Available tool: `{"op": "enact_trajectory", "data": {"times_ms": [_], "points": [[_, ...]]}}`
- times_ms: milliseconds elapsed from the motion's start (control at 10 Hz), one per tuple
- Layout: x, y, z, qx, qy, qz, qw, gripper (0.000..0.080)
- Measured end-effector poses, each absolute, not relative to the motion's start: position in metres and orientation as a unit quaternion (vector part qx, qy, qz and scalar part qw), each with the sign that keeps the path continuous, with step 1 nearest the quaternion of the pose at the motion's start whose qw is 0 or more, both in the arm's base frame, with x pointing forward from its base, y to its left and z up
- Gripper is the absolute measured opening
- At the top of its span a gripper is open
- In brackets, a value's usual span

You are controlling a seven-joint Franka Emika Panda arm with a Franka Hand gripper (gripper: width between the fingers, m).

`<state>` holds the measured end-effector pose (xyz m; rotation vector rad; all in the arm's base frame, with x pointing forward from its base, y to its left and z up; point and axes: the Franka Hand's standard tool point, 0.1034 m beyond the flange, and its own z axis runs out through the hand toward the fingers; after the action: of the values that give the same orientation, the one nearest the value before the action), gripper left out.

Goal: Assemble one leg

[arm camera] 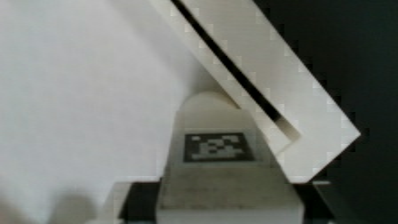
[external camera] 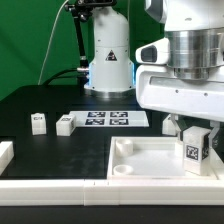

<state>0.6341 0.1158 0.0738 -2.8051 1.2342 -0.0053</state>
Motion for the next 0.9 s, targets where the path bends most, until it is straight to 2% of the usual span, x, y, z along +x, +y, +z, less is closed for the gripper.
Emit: {"op": "enact_trajectory", "data": {"times_ms": [500, 700, 800, 900], "points": [[0.632, 0.125, 0.074, -0.833, 0.552, 0.001, 0.035, 0.0291], [0.632, 0.125, 0.074, -0.853, 0.52, 0.0, 0.035, 0.0541], [0.631, 0.127, 0.074, -0.869, 0.493, 0.001, 0.032, 0.0616], [0.63, 0.129, 0.074, -0.892, 0.452, 0.0, 0.028, 0.0616]]}}
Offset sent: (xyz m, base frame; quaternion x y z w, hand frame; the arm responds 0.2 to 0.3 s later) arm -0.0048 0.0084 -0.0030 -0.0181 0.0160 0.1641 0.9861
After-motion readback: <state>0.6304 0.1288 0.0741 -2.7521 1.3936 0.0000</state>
